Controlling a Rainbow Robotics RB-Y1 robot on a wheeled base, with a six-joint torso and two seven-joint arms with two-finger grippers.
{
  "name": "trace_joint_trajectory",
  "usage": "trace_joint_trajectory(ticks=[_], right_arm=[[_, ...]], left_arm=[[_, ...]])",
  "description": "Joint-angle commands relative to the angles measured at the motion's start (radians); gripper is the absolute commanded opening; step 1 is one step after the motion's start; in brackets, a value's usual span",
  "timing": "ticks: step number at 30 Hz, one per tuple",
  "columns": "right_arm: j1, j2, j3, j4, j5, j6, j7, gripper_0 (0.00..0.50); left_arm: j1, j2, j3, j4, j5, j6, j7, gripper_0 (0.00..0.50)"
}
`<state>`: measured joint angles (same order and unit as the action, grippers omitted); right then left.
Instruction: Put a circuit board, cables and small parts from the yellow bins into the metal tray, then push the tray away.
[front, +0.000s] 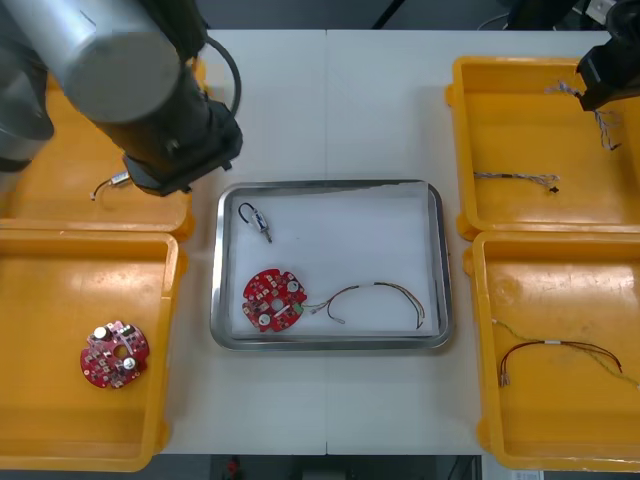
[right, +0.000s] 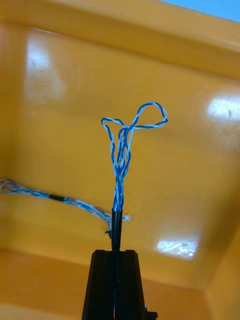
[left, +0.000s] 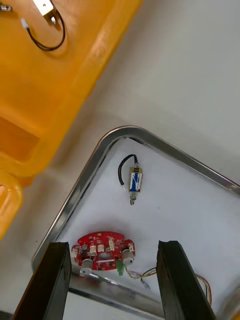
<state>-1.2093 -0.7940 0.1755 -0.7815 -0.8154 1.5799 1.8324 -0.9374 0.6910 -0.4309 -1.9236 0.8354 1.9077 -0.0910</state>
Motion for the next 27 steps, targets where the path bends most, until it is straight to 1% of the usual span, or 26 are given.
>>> trace_joint_trajectory(ticks=[1,2,3,5,7,10,13,14,15,16,17,18,19,20,21,22,24,25,26,27], right_arm=[[0.034,-0.059,-0.084,-0.143,-0.044,0.097,0.048,0.000],[0.047,-0.062,-0.094,-0.177,-0.053,0.123,0.047,0.000],[0.053,-0.064,-0.099,-0.196,-0.056,0.134,0.047,0.000],[0.079,-0.068,-0.111,-0.274,-0.071,0.181,0.047,0.000],[0.100,-0.070,-0.116,-0.334,-0.082,0.212,0.044,0.000],[0.125,-0.074,-0.119,-0.415,-0.103,0.255,0.041,0.000],[0.146,-0.076,-0.123,-0.486,-0.126,0.289,0.042,0.000],[0.146,-0.076,-0.123,-0.486,-0.126,0.289,0.042,0.000],[0.162,-0.074,-0.125,-0.539,-0.137,0.305,0.044,0.000],[0.168,-0.074,-0.125,-0.553,-0.142,0.308,0.042,0.000],[0.180,-0.074,-0.125,-0.584,-0.159,0.312,0.039,0.000],[0.185,-0.073,-0.125,-0.593,-0.166,0.312,0.039,0.000],[0.197,-0.074,-0.125,-0.624,-0.194,0.310,0.039,0.000],[0.197,-0.074,-0.125,-0.624,-0.194,0.310,0.039,0.000],[0.209,-0.074,-0.123,-0.650,-0.220,0.312,0.045,0.000],[0.217,-0.073,-0.123,-0.668,-0.238,0.312,0.047,0.000],[0.226,-0.071,-0.122,-0.690,-0.255,0.312,0.048,0.000],[0.240,-0.065,-0.122,-0.725,-0.278,0.310,0.051,0.000],[0.240,-0.065,-0.122,-0.725,-0.278,0.310,0.051,0.000],[0.257,-0.059,-0.120,-0.763,-0.300,0.308,0.056,0.000]], left_arm=[[-0.081,0.114,0.115,0.045,0.128,0.012,-0.283,0.500],[-0.090,0.139,0.126,0.066,0.162,0.012,-0.340,0.500],[-0.095,0.150,0.130,0.077,0.175,0.012,-0.366,0.500],[-0.110,0.196,0.144,0.127,0.229,0.012,-0.487,0.500],[-0.116,0.223,0.155,0.169,0.264,0.011,-0.567,0.500],[-0.118,0.266,0.169,0.230,0.307,-0.022,-0.673,0.500],[-0.118,0.308,0.169,0.278,0.350,-0.067,-0.745,0.500],[-0.118,0.308,0.169,0.278,0.350,-0.067,-0.745,0.500],[-0.118,0.329,0.169,0.314,0.369,-0.084,-0.814,0.500],[-0.118,0.335,0.169,0.324,0.373,-0.088,-0.834,0.500],[-0.118,0.347,0.167,0.345,0.380,-0.099,-0.886,0.500],[-0.118,0.349,0.169,0.354,0.381,-0.101,-0.903,0.500],[-0.118,0.360,0.167,0.384,0.387,-0.110,-0.961,0.500],[-0.118,0.360,0.167,0.384,0.387,-0.110,-0.961,0.500],[-0.118,0.369,0.167,0.413,0.389,-0.118,-1.024,0.500],[-0.118,0.372,0.167,0.433,0.389,-0.127,-1.069,0.500],[-0.118,0.374,0.167,0.453,0.387,-0.136,-1.110,0.500],[-0.118,0.374,0.167,0.483,0.383,-0.151,-1.170,0.500],[-0.118,0.374,0.167,0.483,0.383,-0.151,-1.170,0.500],[-0.118,0.372,0.164,0.512,0.376,-0.170,-1.234,0.500]])
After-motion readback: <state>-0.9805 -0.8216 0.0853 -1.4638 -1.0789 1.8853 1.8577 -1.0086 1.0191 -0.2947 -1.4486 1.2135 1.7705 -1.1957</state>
